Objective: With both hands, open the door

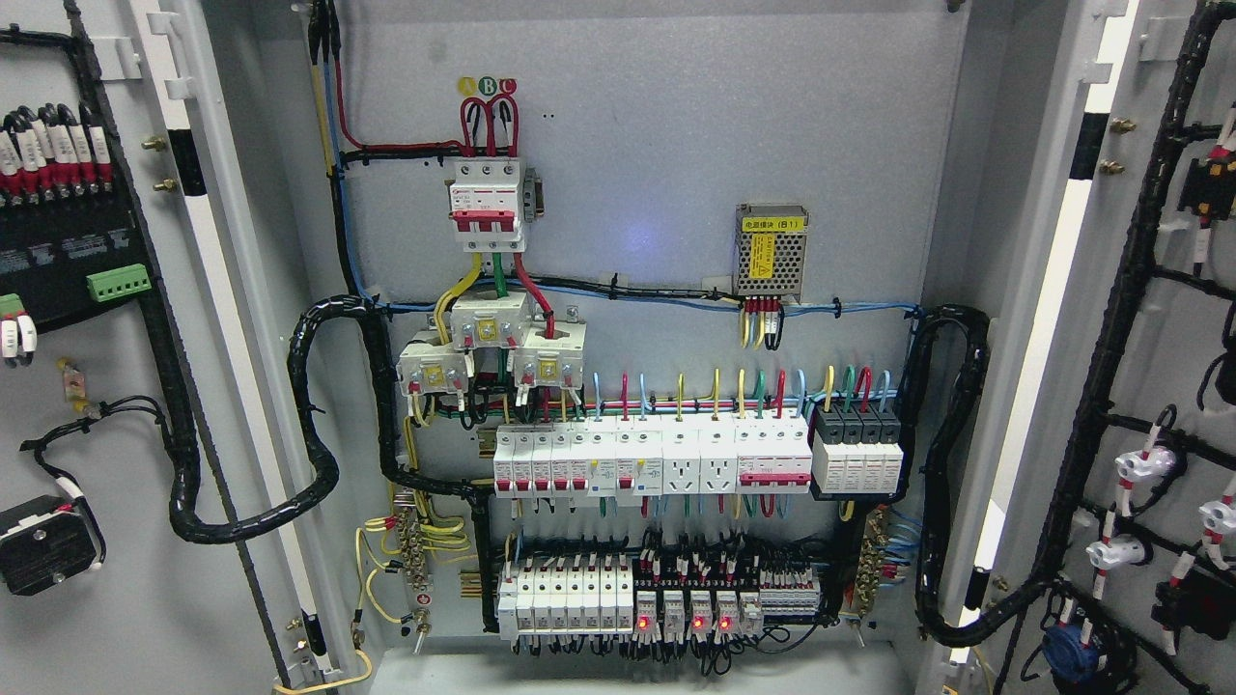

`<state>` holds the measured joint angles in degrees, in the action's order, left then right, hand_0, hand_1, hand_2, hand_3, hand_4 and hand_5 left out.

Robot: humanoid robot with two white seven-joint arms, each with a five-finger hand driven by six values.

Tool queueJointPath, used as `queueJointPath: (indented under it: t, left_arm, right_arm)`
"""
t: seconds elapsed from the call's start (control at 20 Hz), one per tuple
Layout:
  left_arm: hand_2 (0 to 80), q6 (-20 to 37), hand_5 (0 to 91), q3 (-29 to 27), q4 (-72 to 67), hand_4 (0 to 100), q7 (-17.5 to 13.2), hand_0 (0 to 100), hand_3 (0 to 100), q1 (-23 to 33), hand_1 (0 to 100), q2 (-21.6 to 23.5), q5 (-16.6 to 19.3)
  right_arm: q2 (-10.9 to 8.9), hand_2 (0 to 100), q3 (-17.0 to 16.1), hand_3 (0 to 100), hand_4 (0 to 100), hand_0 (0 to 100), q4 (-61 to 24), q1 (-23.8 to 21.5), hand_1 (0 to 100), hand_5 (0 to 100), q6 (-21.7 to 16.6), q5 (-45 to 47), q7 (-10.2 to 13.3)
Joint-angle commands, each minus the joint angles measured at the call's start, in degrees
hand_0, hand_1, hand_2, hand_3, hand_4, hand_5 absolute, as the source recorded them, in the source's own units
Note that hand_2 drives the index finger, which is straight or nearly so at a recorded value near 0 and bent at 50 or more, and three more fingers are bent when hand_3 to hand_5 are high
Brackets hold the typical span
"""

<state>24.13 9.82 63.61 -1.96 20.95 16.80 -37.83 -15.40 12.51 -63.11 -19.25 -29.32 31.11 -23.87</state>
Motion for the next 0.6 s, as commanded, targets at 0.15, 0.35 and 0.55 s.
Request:
queueJointPath:
  t: [0.15,0.35,0.55]
  left_arm:
    - [0.0,0.0,0.0,5.6,-42.2,0,-0.7,0,0,-4.4,0,-11.5,1.8]
    - [0.0,-0.1,0.0,5.7,-48.9,0,-0.7,0,0,-4.5,0,-13.3,1.9]
    - [0.0,-0.1,0.0,5.6,-54.6,0,-0.7,0,0,-6.5,0,-14.5,2.0]
  right_arm:
    - [7.74,0,2.8,0,0,19,35.6,6.5,0,0,0.6,-5.3,0.7]
    - [11.0,0,2.8,0,0,19,49.5,12.5,0,0,0.7,-9.0,1.4]
    - [11.71,0,3.3,0,0,19,51.6,12.8,0,0,5.6,-12.8,9.7]
